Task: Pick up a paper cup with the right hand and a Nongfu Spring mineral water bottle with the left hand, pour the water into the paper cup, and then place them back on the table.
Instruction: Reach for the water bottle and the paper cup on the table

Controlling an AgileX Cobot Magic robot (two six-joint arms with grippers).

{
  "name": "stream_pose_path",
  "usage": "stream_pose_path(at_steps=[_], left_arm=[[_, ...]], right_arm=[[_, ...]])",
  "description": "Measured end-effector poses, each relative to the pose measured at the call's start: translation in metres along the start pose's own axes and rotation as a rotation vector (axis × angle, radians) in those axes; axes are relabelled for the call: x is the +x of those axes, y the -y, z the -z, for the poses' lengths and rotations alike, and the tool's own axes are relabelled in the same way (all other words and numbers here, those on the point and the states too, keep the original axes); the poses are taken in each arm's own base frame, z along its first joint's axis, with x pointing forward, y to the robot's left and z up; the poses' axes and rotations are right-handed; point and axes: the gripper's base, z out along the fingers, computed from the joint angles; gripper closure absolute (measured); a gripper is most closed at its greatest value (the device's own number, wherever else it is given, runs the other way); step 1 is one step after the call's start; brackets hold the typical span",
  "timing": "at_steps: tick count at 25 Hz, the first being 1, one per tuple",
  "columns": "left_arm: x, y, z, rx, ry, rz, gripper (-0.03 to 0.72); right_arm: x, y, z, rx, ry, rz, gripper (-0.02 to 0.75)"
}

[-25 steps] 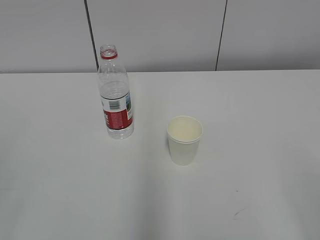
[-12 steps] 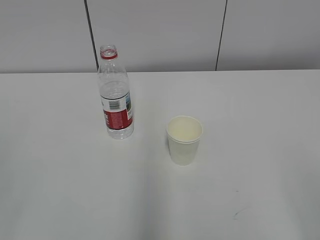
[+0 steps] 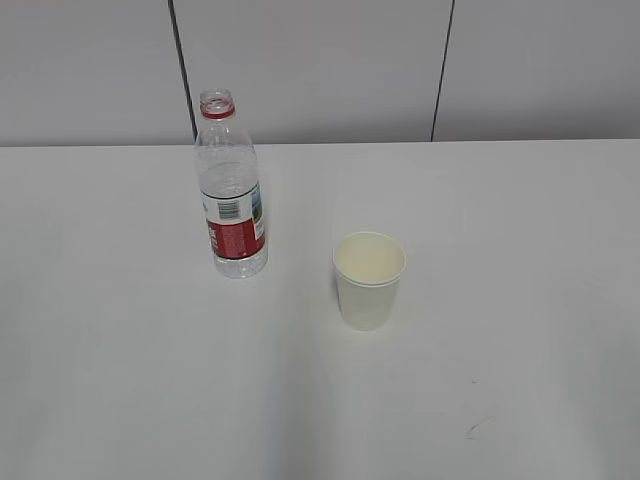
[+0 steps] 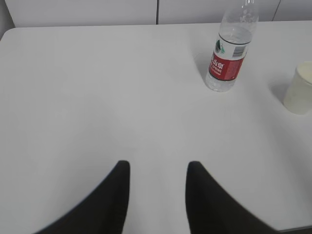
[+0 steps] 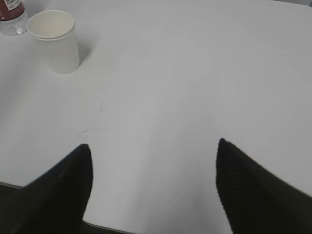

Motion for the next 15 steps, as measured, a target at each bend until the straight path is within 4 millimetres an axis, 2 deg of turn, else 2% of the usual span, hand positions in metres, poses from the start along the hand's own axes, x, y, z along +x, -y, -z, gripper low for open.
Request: stream_pose_path(at_steps=[12,15], left_arm=[[-0.001,0.002,0.0,0.022,0.012,0.012,0.38],[-0.01,0.003,0.006,0.031,0.09,0.018,0.379]], right_arm=[[-0.009,0.002,0.003,0.024,0.091,0.001,0.156],[-0.014,0.003,0.003,0.039,0.146,0.001,0.156]])
